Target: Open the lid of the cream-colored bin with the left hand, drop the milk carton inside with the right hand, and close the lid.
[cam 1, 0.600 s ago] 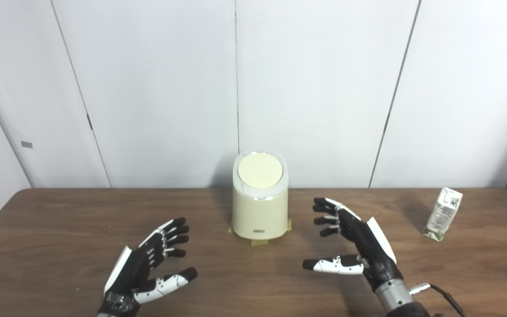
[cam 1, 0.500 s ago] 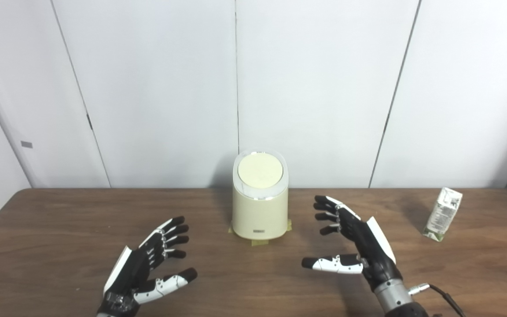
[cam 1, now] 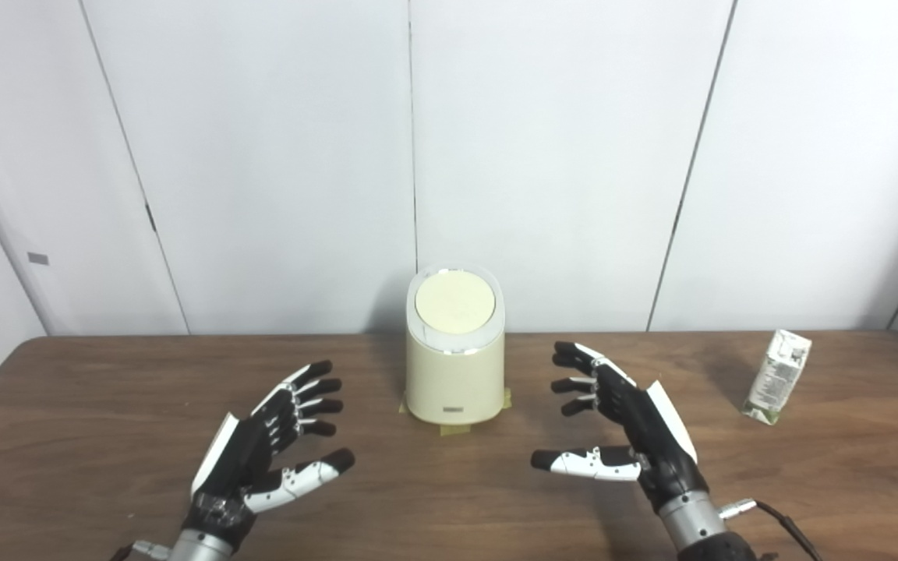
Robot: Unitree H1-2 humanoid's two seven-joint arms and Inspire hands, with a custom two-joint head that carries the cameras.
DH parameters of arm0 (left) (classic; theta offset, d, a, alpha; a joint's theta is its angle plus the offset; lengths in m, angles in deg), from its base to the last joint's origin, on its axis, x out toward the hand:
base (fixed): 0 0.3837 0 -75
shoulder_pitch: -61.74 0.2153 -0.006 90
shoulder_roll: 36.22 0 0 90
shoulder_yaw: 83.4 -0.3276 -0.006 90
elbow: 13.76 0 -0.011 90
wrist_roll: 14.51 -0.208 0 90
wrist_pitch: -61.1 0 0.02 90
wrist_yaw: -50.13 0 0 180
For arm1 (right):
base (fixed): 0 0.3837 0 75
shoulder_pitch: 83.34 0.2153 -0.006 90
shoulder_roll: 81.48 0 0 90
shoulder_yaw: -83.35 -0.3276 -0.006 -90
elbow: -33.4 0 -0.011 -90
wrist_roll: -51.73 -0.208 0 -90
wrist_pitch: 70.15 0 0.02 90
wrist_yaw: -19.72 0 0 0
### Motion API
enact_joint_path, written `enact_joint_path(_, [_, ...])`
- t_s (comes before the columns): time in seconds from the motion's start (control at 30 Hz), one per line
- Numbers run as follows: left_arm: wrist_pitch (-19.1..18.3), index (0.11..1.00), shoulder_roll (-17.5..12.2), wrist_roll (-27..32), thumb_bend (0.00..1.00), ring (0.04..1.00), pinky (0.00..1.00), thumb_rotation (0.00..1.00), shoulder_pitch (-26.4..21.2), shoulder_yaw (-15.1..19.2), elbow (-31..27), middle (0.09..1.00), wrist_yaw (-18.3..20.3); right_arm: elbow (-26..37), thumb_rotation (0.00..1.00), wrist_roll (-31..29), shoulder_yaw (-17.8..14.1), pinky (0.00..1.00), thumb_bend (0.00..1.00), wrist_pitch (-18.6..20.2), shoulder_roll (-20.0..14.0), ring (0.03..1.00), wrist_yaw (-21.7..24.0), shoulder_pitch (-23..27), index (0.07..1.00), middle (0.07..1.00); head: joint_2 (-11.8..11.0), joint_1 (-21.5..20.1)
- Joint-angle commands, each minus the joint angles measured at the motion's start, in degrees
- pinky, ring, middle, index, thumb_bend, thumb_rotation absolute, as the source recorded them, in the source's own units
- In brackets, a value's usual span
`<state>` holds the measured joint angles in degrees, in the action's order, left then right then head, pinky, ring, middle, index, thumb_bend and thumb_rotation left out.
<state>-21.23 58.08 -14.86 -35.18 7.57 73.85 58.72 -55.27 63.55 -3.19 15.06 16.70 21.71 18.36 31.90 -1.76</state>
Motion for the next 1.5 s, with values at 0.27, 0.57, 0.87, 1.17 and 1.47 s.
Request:
enact_joint_path(0.27, [-7.2, 0.983, 6.4, -10.4, 0.86, 0.976, 0.95, 0.38, -8.7, 0.5, -2.6, 0.962, -10.0, 1.9, 0.17, -0.8, -0.6, 0.59, 0.8, -1.4, 0.1, 0.726, -0.5, 1.6, 0.835, 0.819, -0.2, 0.0])
enact_joint_path(0.57, [-13.6, 1.0, 6.0, -17.9, 0.91, 1.0, 0.99, 0.38, -17.9, -2.4, -0.1, 1.0, -11.4, 0.9, 0.18, -1.2, -0.9, 0.58, 0.78, -2.6, 0.1, 0.715, -0.7, 2.0, 0.834, 0.818, -0.7, 0.0])
enact_joint_path(0.87, [-17.2, 1.0, 6.4, -20.9, 0.94, 1.0, 0.95, 0.36, -26.4, -4.0, 4.8, 1.0, -12.3, 0.6, 0.19, -0.9, -0.6, 0.57, 0.79, -2.7, 0.2, 0.71, -0.7, 2.3, 0.826, 0.815, -1.0, 0.2])
enact_joint_path(1.17, [-17.4, 1.0, 6.6, -24.2, 0.87, 1.0, 0.93, 0.26, -32.0, -5.8, 13.1, 1.0, -15.9, 1.6, 0.12, 0.1, 0.5, 0.58, 0.78, -1.5, 0.2, 0.736, -0.1, 2.3, 0.824, 0.832, -1.2, -0.2])
enact_joint_path(1.47, [-16.5, 1.0, 7.0, -26.0, 0.86, 0.978, 0.82, 0.24, -34.0, -7.7, 18.4, 1.0, -19.2, 2.2, 0.15, 1.7, 0.9, 0.59, 0.77, -1.6, 1.1, 0.735, -1.0, 2.3, 0.823, 0.819, -1.1, -1.5])
